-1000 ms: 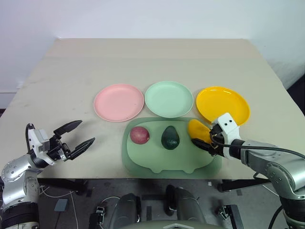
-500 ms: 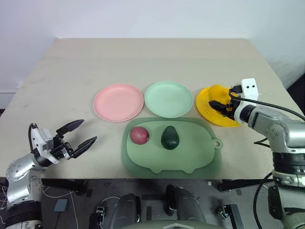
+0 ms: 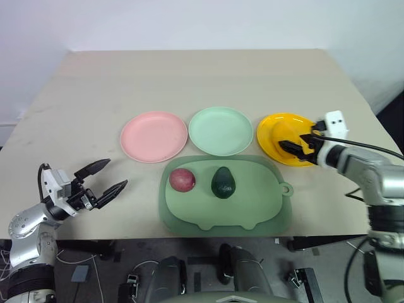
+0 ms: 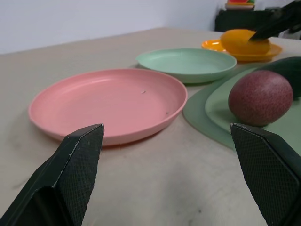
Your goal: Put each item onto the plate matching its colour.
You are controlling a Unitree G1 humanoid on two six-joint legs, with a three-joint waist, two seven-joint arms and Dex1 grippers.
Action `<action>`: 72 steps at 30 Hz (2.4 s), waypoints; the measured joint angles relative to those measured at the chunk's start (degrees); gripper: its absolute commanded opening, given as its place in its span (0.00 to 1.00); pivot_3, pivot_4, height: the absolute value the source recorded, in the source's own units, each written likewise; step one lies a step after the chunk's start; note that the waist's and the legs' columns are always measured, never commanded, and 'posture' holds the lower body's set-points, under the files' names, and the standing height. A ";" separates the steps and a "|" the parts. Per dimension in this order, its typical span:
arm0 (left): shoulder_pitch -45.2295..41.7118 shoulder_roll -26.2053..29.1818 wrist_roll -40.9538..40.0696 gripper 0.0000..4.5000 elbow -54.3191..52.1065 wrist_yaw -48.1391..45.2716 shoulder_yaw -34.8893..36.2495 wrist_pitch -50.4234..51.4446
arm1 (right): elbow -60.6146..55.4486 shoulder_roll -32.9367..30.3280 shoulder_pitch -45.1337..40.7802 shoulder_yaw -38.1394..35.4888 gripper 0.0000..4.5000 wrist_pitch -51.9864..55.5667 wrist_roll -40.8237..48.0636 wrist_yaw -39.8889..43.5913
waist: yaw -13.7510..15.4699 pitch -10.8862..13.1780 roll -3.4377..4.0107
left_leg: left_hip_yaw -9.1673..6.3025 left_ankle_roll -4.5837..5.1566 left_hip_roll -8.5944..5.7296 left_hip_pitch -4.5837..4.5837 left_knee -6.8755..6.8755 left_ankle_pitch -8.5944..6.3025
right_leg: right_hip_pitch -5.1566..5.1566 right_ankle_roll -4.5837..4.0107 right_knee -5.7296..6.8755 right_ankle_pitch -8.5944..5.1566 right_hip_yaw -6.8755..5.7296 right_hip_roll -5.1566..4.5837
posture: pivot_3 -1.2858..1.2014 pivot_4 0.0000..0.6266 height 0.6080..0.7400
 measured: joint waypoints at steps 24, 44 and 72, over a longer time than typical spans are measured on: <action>-11.37 3.19 3.26 1.00 -11.66 4.90 -12.75 20.89 | -2.66 -4.39 30.30 -18.28 0.99 -33.11 0.48 32.05 | 1.37 0.01 -0.03 | -0.01 -0.02 -0.09 0.13 0.05 0.01 | 0.14 0.05 0.00 -0.03 0.11 0.04 | 0.52 0.24 0.98; -36.65 -6.10 6.22 1.00 -17.62 -1.02 -34.77 32.38 | -12.70 3.21 34.19 -14.56 0.99 -30.33 2.21 23.02 | 1.14 0.01 -0.04 | 0.01 -0.05 -0.18 0.11 0.08 0.03 | 0.33 0.06 0.01 -0.04 0.17 0.12 | 0.52 0.24 0.98; -54.77 -16.04 14.78 1.00 27.21 -20.33 -56.93 -17.76 | -16.93 4.66 37.61 -14.86 0.99 -29.92 2.85 18.21 | 1.30 0.05 -0.13 | -0.12 0.03 -0.22 0.05 0.19 0.00 | 0.34 0.05 -0.05 -0.05 0.16 0.09 | 0.52 0.24 0.98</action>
